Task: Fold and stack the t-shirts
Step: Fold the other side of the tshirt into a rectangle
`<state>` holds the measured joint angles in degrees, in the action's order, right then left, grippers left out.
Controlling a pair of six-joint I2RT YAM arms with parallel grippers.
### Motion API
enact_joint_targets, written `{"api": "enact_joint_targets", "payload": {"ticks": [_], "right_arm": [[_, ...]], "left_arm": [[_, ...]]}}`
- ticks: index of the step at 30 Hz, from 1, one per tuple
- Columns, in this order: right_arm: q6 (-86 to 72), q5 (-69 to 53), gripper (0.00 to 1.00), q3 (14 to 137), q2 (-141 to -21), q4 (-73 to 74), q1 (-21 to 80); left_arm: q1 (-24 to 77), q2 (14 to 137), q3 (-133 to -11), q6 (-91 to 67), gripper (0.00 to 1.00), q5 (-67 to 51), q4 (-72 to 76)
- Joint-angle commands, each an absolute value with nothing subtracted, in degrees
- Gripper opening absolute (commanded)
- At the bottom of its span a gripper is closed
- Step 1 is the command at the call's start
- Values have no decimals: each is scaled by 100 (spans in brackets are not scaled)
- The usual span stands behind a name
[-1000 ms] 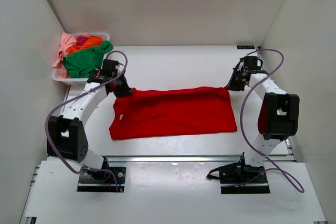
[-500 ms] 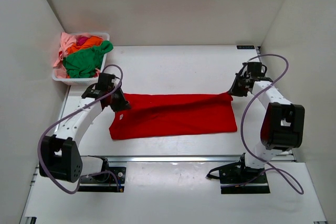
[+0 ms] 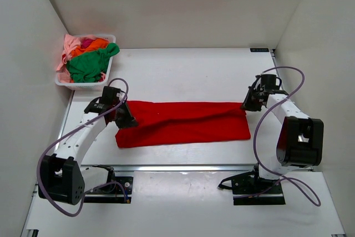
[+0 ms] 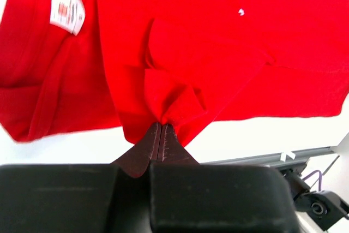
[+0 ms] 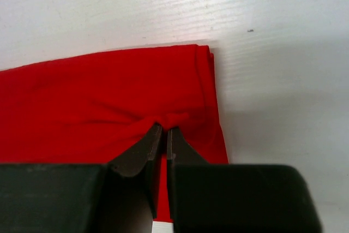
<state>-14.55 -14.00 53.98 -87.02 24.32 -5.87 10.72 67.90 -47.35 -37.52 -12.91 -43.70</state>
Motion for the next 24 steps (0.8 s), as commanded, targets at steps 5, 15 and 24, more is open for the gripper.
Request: {"api": "enact_joint_targets", "payload": {"ticks": [5, 15, 24], "right_arm": [[-1380, -1318, 0, 5247, -8438, 2268, -668], [-1362, -1239, 1, 5168, -8455, 2320, -685], [-1511, -1186, 25, 5133, -7929, 2864, -720]], "left_arm": [[1449, 6486, -4781, -3630, 0, -1415, -4790], [1626, 6443, -4869, -3516, 0, -1591, -5168], [1275, 6354, -4491, -3507, 0, -1433, -5378]]}}
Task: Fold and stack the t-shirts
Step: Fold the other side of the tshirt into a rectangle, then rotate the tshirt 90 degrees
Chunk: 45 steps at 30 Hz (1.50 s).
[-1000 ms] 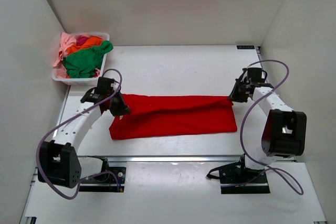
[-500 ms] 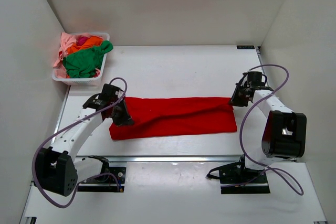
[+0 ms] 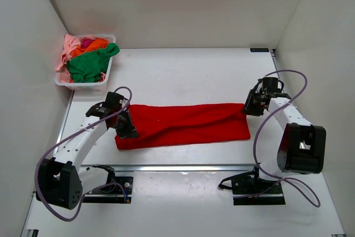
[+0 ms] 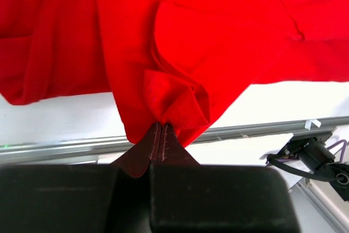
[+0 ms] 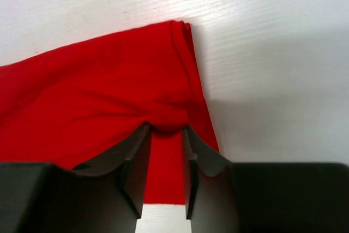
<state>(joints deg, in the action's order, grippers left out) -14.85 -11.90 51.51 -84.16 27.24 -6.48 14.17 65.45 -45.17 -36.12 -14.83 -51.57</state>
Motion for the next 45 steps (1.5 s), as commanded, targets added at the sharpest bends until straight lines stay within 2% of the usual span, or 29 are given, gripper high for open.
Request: {"api": "enact_joint_targets", "payload": {"ticks": [1, 3, 7, 9, 11, 12, 13, 18, 21, 27, 31, 33, 36, 37, 39, 40, 41, 43, 45], "right_arm": [[-1503, -1239, 27, 5142, -7806, 2917, -773], [-1529, -1274, 32, 5150, -7577, 2970, -834], [-1494, -1169, 35, 5221, -7497, 3146, -852], [-1459, -1248, 38, 5177, -7514, 3068, -844], [-1442, -1309, 39, 5221, -7576, 2936, -835], [-1476, -1388, 39, 5238, -7594, 2875, -861], [-1459, -1484, 39, 5247, -7646, 2778, -861], [-1345, -1863, 38, 5247, -7996, 2198, -537], [-1336, -1907, 37, 5343, -8348, 2118, -317], [-1230, -1855, 38, 5291, -8719, 1977, -35], [-1318, -1872, 38, 4826, -8710, 1986, 167], [-1292, -1820, 38, 4615, -8596, 2030, 202], [-1213, -1670, 38, 4527, -8403, 2188, 246], [-1283, -1722, 37, 4500, -8341, 2215, 194], [-1257, -1819, 36, 4543, -8315, 2215, 158], [-1248, -1863, 36, 4587, -8314, 2311, 158], [-1178, -1872, 35, 4745, -8323, 2399, 254], [-977, -1951, 34, 5131, -8376, 2566, 465], [-844, -2310, 35, 5588, -8429, 2427, 833]], "left_arm": [[1257, 6372, -4491, -3516, 0, -1407, -5370], [1222, 6372, -4465, -3516, 0, -1415, -5370], [1239, 6495, -4552, -3559, 2, -1415, -5370], [1195, 6530, -4605, -3560, 20, -1433, -5309], [1160, 6565, -4676, -3568, 45, -1459, -5282], [1134, 6574, -4789, -3577, 53, -1407, -5274], [1134, 6583, -4886, -3568, 55, -1406, -5273], [1256, 6557, -5317, -3778, 60, -1353, -4940], [1414, 6855, -5195, -4015, 60, -1293, -4668], [1977, 8153, -5168, -4508, 56, -651, -4132], [2126, 9453, -5755, -4334, 52, -361, -4017], [2118, 9815, -6071, -4210, 47, -317, -3911], [2057, 10080, -6476, -4113, 47, -290, -3858], [2057, 10142, -6556, -4035, 46, -351, -3850], [1987, 10239, -6618, -4008, 24, -465, -3867], [1986, 10231, -6696, -4008, 22, -518, -3911], [1960, 10265, -6680, -3947, 24, -606, -4024], [1925, 10003, -6636, -3955, 37, -720, -4017], [1820, 9695, -6487, -3955, 46, -922, -3903]]}}
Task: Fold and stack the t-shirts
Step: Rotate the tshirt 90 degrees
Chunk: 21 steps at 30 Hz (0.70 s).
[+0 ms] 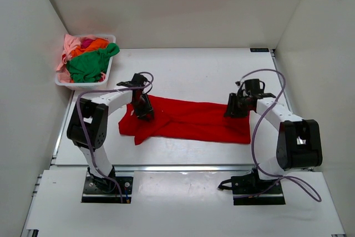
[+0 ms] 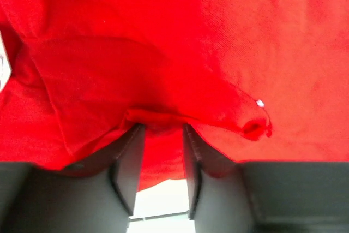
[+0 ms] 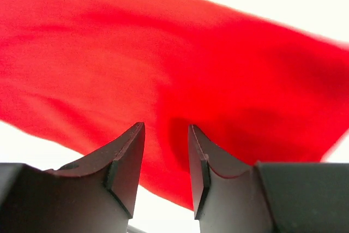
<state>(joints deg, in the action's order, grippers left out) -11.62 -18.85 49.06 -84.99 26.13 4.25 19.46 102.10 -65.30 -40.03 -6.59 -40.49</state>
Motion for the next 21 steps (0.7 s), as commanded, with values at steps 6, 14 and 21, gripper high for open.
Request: {"api": "enact_joint_targets", "payload": {"ticks": [6, 14, 21], "right_arm": [[-905, -3786, 37, 6625, -9218, 1374, 1791], [-817, -4684, 42, 8348, -10966, 941, 2952], [-879, -4843, 43, 8763, -11583, 721, 3436]], "left_arm": [[1442, 8650, -6198, -4227, 54, -1274, -3981], [634, 7455, -5800, -4965, 53, -1283, -4183], [-202, 6926, -6117, -5414, 54, -2021, -4306]]}}
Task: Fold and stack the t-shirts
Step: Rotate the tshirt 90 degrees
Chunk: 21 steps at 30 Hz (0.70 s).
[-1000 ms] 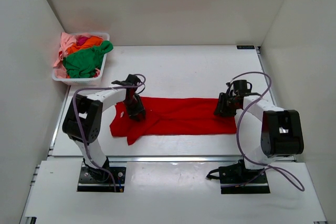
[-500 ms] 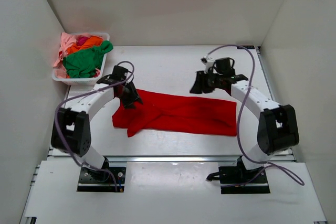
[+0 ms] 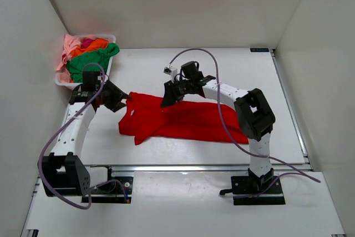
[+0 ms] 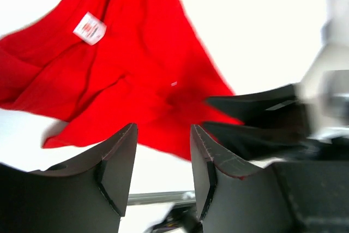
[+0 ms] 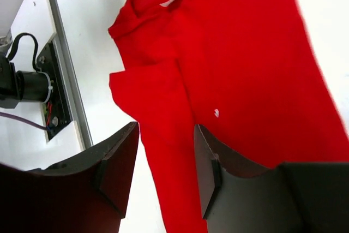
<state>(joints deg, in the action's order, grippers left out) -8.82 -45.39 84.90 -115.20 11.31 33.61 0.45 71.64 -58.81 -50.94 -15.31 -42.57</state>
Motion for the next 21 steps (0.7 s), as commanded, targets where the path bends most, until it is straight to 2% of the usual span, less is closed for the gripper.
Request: {"api": "enact_joint_targets", "payload": {"ticks": [1, 11, 16, 21], "right_arm": [[-896, -4747, 42, 8885, -11662, 756, 3524], [-580, -4026, 40, 10133, -12752, 1203, 4306], [-422, -3833, 35, 10125, -12885, 1345, 4491], [-290, -3481, 38, 9879, -12920, 1494, 4649]], "left_arm": [[-211, 6908, -6117, -5484, 54, -2161, -4272], [-351, 6592, -6065, -5686, 53, -2636, -3946], [-351, 6460, -6021, -5791, 53, -2759, -3824], [-351, 6337, -5907, -5898, 53, -2926, -3753]]}}
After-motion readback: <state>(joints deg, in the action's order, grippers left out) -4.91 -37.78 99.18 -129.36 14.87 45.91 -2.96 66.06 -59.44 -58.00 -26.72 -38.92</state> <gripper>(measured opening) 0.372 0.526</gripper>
